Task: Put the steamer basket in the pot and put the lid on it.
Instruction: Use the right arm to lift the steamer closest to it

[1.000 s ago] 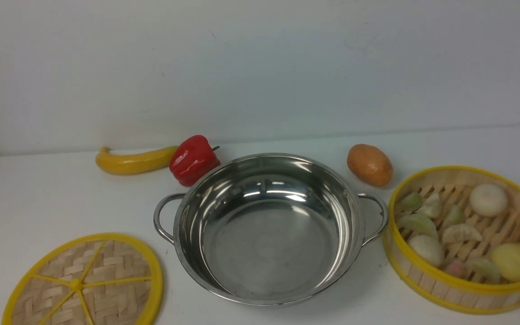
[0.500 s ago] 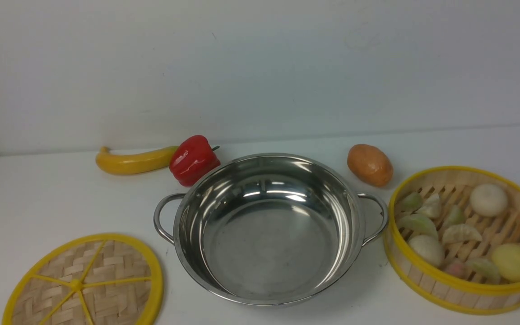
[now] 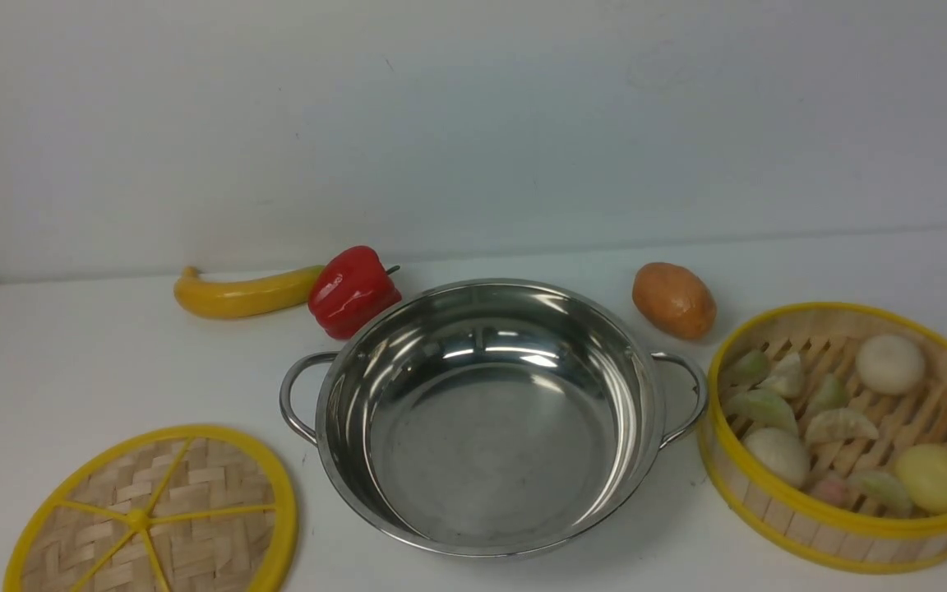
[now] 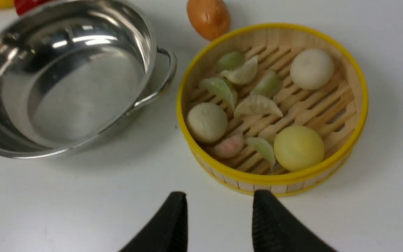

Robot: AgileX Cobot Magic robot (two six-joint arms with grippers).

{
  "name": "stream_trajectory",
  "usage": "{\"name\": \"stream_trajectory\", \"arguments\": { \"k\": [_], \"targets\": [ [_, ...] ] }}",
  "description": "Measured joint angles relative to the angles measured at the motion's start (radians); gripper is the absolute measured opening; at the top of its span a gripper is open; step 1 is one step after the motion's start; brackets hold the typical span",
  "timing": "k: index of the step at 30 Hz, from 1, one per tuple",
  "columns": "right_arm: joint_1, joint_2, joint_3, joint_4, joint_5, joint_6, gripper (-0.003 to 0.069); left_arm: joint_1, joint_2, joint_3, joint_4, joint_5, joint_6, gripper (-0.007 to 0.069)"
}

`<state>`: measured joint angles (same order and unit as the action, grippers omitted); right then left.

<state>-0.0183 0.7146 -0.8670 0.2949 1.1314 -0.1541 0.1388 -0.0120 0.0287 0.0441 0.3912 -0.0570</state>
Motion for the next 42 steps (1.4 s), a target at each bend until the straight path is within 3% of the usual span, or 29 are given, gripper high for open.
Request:
{"name": "stream_trajectory", "arguments": {
  "k": [3, 8, 9, 12, 16, 24, 32, 36, 42],
  "targets": [
    [0.000, 0.143, -0.054, -0.014, -0.001, 0.000, 0.0269, 0.000, 0.000, 0.000, 0.000, 0.000, 0.000, 0.0290],
    [0.000, 0.323, -0.120, -0.065, -0.019, 0.012, 0.0388, 0.000, 0.000, 0.000, 0.000, 0.000, 0.000, 0.0290],
    [0.000, 0.390, -0.140, -0.107, -0.032, 0.036, 0.0437, 0.000, 0.000, 0.000, 0.000, 0.000, 0.000, 0.0290],
    [0.000, 0.518, -0.176, -0.238, -0.048, 0.112, 0.0472, 0.000, 0.000, 0.000, 0.000, 0.000, 0.000, 0.0290],
    [0.000, 0.645, -0.214, -0.370, -0.057, 0.154, 0.0449, 0.000, 0.000, 0.000, 0.000, 0.000, 0.000, 0.0290],
    [0.000, 0.906, -0.391, -0.411, -0.042, 0.134, 0.0333, 0.000, 0.000, 0.000, 0.000, 0.000, 0.000, 0.0290],
    [-0.038, 1.096, -0.543, -0.317, 0.033, 0.035, 0.0315, 0.000, 0.000, 0.000, 0.000, 0.000, 0.000, 0.0290],
    [-0.116, 1.116, -0.549, -0.229, 0.030, -0.058, 0.0326, 0.000, 0.000, 0.000, 0.000, 0.000, 0.000, 0.0290],
    [-0.150, 1.116, -0.551, -0.244, 0.034, -0.148, 0.0337, 0.000, 0.000, 0.000, 0.000, 0.000, 0.000, 0.0290]
  ]
}}
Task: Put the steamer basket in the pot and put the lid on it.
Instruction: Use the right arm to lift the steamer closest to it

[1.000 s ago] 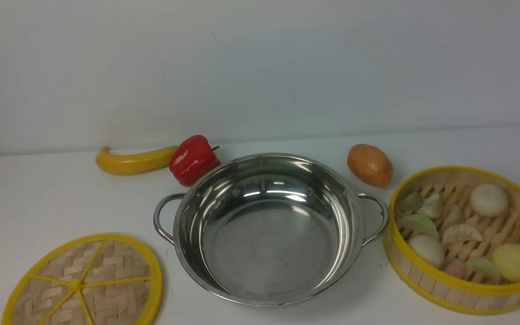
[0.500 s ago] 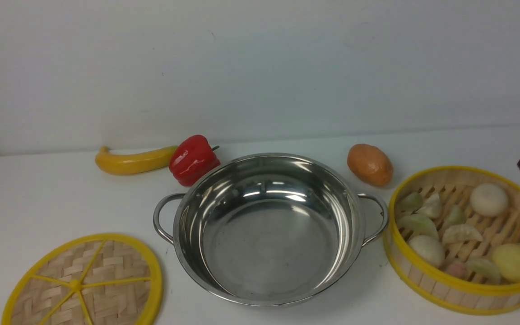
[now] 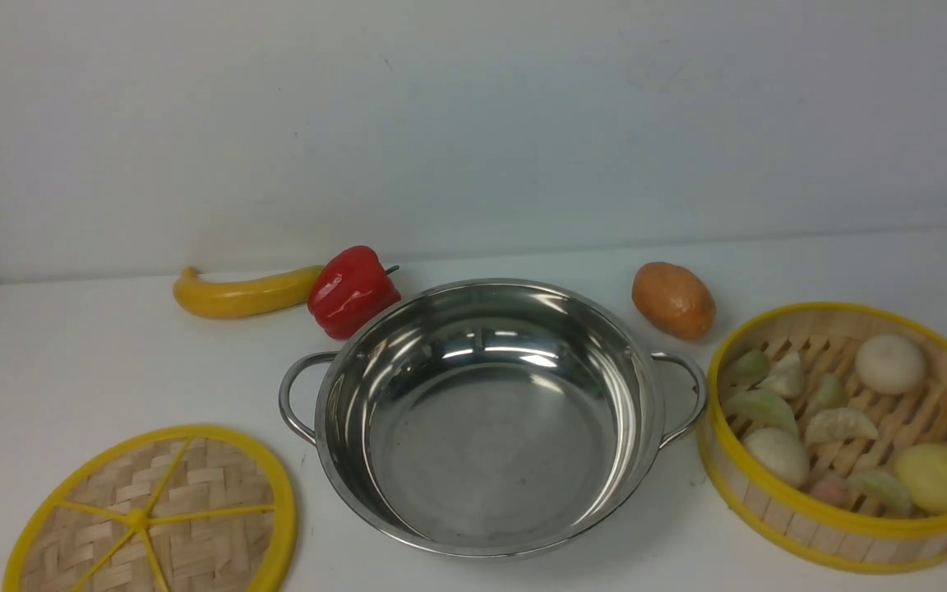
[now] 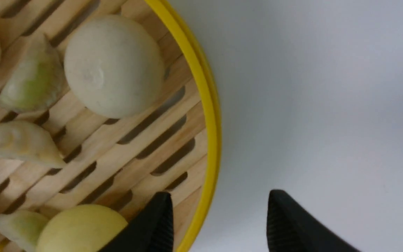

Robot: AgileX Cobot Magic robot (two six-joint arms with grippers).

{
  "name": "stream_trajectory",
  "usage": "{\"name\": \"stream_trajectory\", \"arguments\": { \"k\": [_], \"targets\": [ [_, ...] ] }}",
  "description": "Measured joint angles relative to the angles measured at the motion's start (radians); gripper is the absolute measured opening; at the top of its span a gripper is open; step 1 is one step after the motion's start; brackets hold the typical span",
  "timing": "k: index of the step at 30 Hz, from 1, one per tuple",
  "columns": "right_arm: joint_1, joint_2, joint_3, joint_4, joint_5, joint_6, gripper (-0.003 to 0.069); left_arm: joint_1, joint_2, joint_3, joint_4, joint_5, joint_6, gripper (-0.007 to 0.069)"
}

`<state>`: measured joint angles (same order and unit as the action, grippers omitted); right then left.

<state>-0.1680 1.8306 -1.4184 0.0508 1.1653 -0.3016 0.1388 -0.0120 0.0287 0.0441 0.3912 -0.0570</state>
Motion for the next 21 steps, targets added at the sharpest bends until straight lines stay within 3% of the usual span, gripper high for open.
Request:
{"name": "stream_trajectory", "arguments": {
  "k": [21],
  "targets": [
    [0.000, 0.112, -0.003, 0.049, 0.020, -0.099, 0.0338, 0.000, 0.000, 0.000, 0.000, 0.000, 0.000, 0.0290]
  ]
}}
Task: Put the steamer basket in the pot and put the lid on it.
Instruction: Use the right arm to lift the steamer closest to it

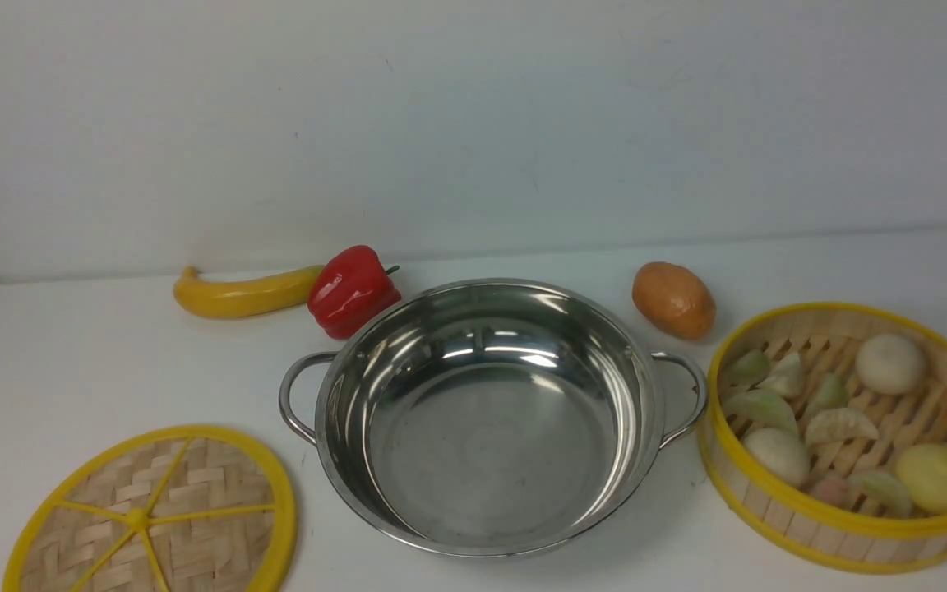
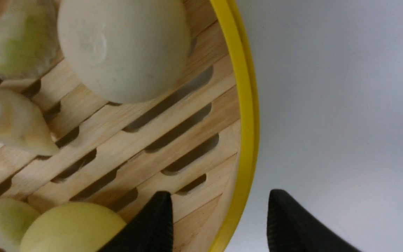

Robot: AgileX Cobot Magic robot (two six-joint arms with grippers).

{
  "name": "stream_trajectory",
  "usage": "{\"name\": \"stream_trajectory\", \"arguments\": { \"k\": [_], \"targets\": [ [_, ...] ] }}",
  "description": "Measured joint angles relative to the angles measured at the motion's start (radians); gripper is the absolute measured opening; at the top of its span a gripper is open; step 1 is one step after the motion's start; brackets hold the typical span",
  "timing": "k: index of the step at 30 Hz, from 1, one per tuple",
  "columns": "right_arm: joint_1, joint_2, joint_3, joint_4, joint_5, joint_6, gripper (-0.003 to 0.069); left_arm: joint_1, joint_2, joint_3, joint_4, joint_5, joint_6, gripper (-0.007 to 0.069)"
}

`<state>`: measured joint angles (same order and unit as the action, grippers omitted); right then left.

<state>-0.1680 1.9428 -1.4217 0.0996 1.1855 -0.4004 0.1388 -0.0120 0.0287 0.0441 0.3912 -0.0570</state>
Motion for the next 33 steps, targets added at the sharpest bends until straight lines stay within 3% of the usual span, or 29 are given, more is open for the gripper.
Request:
{"name": "stream_trajectory", "arguments": {
  "k": [13, 18, 25, 26, 33],
  "targets": [
    [0.000, 0.071, -0.002, -0.023, -0.031, 0.002, 0.0337, 0.000, 0.000, 0.000, 0.000, 0.000, 0.000, 0.0290],
    [0.000, 0.091, -0.002, -0.023, -0.034, 0.002, 0.0306, 0.000, 0.000, 0.000, 0.000, 0.000, 0.000, 0.0290],
    [0.000, 0.101, -0.002, -0.021, -0.042, 0.006, 0.0090, 0.000, 0.000, 0.000, 0.000, 0.000, 0.000, 0.0290],
    [0.000, 0.101, -0.003, -0.023, -0.051, 0.005, 0.0034, 0.000, 0.000, 0.000, 0.000, 0.000, 0.000, 0.0290],
    [0.000, 0.098, -0.003, -0.048, -0.041, -0.030, 0.0018, 0.000, 0.000, 0.000, 0.000, 0.000, 0.000, 0.0290]
  ]
}}
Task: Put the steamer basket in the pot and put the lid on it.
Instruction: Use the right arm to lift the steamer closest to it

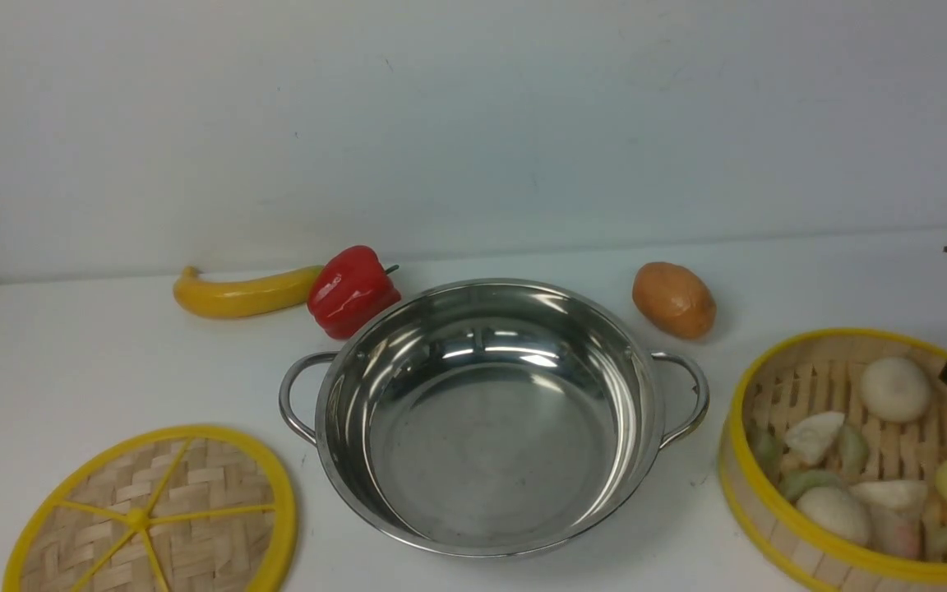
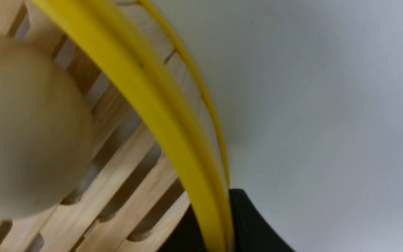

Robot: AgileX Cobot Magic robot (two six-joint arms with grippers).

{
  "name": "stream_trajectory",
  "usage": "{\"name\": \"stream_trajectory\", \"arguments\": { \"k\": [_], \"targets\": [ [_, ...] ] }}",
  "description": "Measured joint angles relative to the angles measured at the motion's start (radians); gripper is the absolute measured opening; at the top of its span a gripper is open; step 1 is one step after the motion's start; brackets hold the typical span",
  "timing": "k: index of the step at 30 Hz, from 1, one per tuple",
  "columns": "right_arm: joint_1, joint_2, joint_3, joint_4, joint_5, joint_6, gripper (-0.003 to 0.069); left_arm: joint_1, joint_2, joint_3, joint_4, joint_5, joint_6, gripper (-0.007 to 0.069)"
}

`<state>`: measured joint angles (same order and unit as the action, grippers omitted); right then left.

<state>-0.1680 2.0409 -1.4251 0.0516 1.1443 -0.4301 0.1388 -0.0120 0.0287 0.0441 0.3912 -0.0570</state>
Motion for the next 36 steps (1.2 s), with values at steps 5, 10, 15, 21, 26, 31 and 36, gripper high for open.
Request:
{"name": "stream_trajectory", "arguments": {
  "k": [5, 10, 15, 21, 26, 31, 36],
  "targets": [
    [0.000, 0.000, 0.000, 0.001, 0.001, 0.003, 0.0018, 0.000, 0.000, 0.000, 0.000, 0.000, 0.000, 0.0290],
    [0.000, 0.000, 0.000, 0.001, 0.001, 0.004, 0.0018, 0.000, 0.000, 0.000, 0.000, 0.000, 0.000, 0.0290],
    [0.000, 0.006, -0.028, 0.009, 0.040, 0.020, 0.0018, 0.000, 0.000, 0.000, 0.000, 0.000, 0.000, 0.0290],
    [0.000, 0.008, -0.126, 0.039, 0.061, 0.026, 0.0018, 0.000, 0.000, 0.000, 0.000, 0.000, 0.000, 0.0290],
    [0.000, 0.001, -0.218, 0.052, 0.064, 0.061, 0.0018, 0.000, 0.000, 0.000, 0.000, 0.000, 0.000, 0.0290],
    [0.000, -0.024, -0.272, 0.052, 0.074, 0.104, 0.0018, 0.000, 0.000, 0.000, 0.000, 0.000, 0.000, 0.0290],
    [0.000, -0.034, -0.278, 0.081, 0.084, 0.109, 0.0018, 0.000, 0.000, 0.000, 0.000, 0.000, 0.000, 0.0290]
  ]
}}
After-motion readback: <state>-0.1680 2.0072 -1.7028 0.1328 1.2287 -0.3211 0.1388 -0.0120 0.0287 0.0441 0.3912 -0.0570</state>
